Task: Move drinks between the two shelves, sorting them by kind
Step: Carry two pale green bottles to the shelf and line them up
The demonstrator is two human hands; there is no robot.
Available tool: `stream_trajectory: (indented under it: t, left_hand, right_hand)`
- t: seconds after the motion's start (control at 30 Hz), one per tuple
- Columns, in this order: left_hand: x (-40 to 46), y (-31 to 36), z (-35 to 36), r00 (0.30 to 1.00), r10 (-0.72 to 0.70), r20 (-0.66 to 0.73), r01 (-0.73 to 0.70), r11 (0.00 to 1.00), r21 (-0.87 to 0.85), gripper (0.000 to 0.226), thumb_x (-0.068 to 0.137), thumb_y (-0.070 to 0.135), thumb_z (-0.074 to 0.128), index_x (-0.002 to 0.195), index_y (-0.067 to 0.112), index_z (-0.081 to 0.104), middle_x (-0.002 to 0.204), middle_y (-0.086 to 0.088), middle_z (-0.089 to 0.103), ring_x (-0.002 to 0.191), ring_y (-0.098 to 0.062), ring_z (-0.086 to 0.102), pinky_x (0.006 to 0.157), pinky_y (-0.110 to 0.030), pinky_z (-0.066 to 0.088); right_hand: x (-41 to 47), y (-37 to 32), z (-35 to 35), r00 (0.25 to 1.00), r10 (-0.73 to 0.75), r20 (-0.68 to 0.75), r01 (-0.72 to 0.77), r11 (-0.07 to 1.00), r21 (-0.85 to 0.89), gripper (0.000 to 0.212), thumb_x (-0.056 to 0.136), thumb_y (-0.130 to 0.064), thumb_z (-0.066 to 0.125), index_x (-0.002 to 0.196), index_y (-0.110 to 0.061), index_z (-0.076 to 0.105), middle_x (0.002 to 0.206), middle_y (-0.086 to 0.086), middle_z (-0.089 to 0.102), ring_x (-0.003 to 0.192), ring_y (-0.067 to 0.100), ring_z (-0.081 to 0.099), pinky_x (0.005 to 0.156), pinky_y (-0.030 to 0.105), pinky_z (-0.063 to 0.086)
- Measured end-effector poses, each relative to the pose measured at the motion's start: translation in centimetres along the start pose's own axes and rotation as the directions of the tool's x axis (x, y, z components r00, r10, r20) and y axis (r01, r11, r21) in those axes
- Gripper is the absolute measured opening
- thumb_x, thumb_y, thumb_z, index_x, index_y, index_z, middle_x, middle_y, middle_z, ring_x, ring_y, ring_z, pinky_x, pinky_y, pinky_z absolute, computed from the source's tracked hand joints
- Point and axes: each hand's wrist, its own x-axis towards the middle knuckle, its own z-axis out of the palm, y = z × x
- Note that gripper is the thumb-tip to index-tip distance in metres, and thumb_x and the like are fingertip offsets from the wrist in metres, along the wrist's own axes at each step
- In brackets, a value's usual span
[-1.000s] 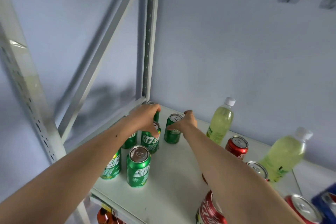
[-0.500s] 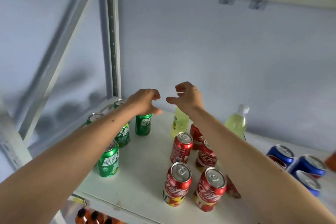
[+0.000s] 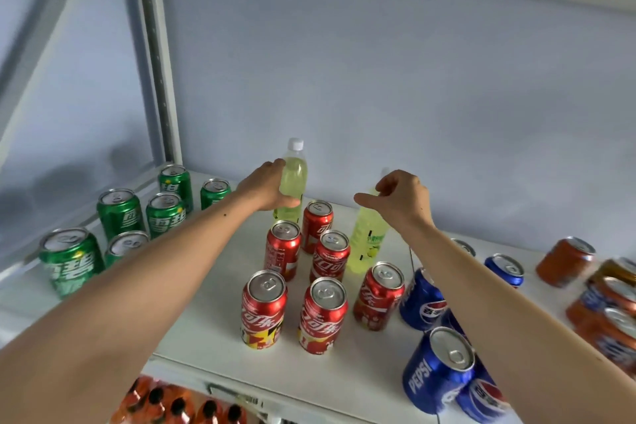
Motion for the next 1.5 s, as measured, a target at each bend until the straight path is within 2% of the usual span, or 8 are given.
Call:
stream_trajectory:
  t: [0.13, 0.27, 0.4, 0.63, 0.77, 0.9, 1.27, 1.5]
  left_hand:
    - [1.2, -0.3, 0.7, 1.0, -0.006, -0.005, 0.006, 1.0, -0.027, 0.105, 0.049, 0.062, 0.072, 0.135, 0.014, 0.035, 0.123, -0.009, 0.053, 0.109, -0.028, 0.059, 0.083, -0.044, 0.054]
    - [2.2, -0.8, 0.8, 0.998, -0.057, -0.01, 0.056, 0.997, -0.051, 0.093, 0.067, 0.045, 0.082, 0.133, 0.002, 0.033, 0.126, -0.016, 0.051, 0.112, -0.033, 0.056, 0.086, -0.045, 0.051]
    - [4.0, -2.1, 1.1, 0.996, -0.081, 0.043, 0.086, 0.987, -0.137, 0.096, 0.066, 0.042, 0.085, 0.134, 0.004, 0.029, 0.126, -0.013, 0.056, 0.112, -0.031, 0.058, 0.088, -0.046, 0.051]
    - [7.4, -4.6, 2.9, 0.993, 0.005, 0.118, 0.011, 0.99, -0.137, 0.109, 0.035, 0.057, 0.084, 0.13, 0.022, 0.043, 0.117, 0.001, 0.061, 0.107, -0.023, 0.061, 0.089, -0.042, 0.052]
    - [7.3, -4.1, 2.9, 0.992, 0.033, 0.125, -0.01, 0.983, -0.181, 0.089, 0.05, 0.038, 0.091, 0.128, 0.023, 0.051, 0.116, 0.004, 0.064, 0.108, -0.02, 0.059, 0.093, -0.035, 0.049]
    - [7.8, -4.4, 3.6, 0.993, 0.014, 0.115, 0.019, 0.96, -0.28, 0.075, 0.052, 0.026, 0.092, 0.119, 0.021, 0.06, 0.113, 0.001, 0.068, 0.108, -0.02, 0.062, 0.096, -0.036, 0.049]
    - [8.2, -4.1, 2.0, 0.999, -0.047, 0.007, 0.047, 0.956, -0.29, 0.082, 0.041, 0.039, 0.094, 0.114, 0.021, 0.06, 0.107, 0.002, 0.068, 0.102, -0.02, 0.062, 0.088, -0.034, 0.053]
    - [8.6, -1.2, -2.0, 0.994, 0.009, -0.111, -0.042, 0.952, -0.304, 0.079, 0.043, 0.034, 0.094, 0.114, 0.02, 0.061, 0.106, 0.001, 0.069, 0.101, -0.022, 0.062, 0.084, -0.031, 0.052]
  right_hand:
    - [0.2, 2.0, -0.5, 0.997, 0.065, -0.034, -0.067, 0.995, -0.073, 0.061, 0.061, -0.042, 0.088, 0.104, -0.015, 0.054, 0.1, 0.001, 0.057, 0.09, 0.021, 0.054, 0.071, 0.036, 0.048]
    - [0.9, 2.9, 0.1, 0.986, 0.156, -0.063, -0.162, 0.982, -0.098, 0.088, 0.054, -0.049, 0.09, 0.119, -0.016, 0.041, 0.116, 0.001, 0.043, 0.104, 0.022, 0.049, 0.08, 0.036, 0.045]
    - [2.3, 3.2, 1.3, 0.978, 0.208, 0.026, -0.205, 0.976, -0.08, 0.104, 0.055, -0.049, 0.089, 0.136, -0.014, 0.035, 0.133, 0.006, 0.041, 0.12, 0.025, 0.047, 0.096, 0.04, 0.046]
    - [3.6, 3.5, 2.7, 0.976, 0.213, 0.048, -0.209, 0.974, -0.091, 0.08, 0.058, -0.048, 0.087, 0.123, -0.015, 0.053, 0.112, 0.002, 0.06, 0.107, 0.024, 0.057, 0.086, 0.041, 0.053]
    - [3.8, 3.8, 3.0, 0.978, 0.2, 0.054, -0.192, 0.974, -0.123, 0.082, 0.057, -0.046, 0.088, 0.125, -0.016, 0.052, 0.114, 0.002, 0.06, 0.106, 0.023, 0.056, 0.08, 0.034, 0.05]
    - [3.9, 4.0, 3.1, 0.976, 0.213, 0.043, -0.208, 0.973, -0.1, 0.08, 0.056, -0.041, 0.09, 0.123, -0.015, 0.055, 0.111, 0.003, 0.062, 0.102, 0.022, 0.057, 0.075, 0.031, 0.048]
    - [4.7, 2.9, 1.0, 0.974, 0.224, -0.042, -0.226, 0.973, -0.054, 0.074, 0.056, -0.039, 0.09, 0.119, -0.014, 0.058, 0.107, 0.004, 0.062, 0.101, 0.023, 0.058, 0.078, 0.035, 0.053]
    - [5.0, 1.3, -2.2, 0.973, 0.189, -0.133, -0.192, 0.981, -0.01, 0.073, 0.056, -0.037, 0.09, 0.118, -0.014, 0.06, 0.106, 0.004, 0.064, 0.102, 0.023, 0.059, 0.075, 0.034, 0.053]
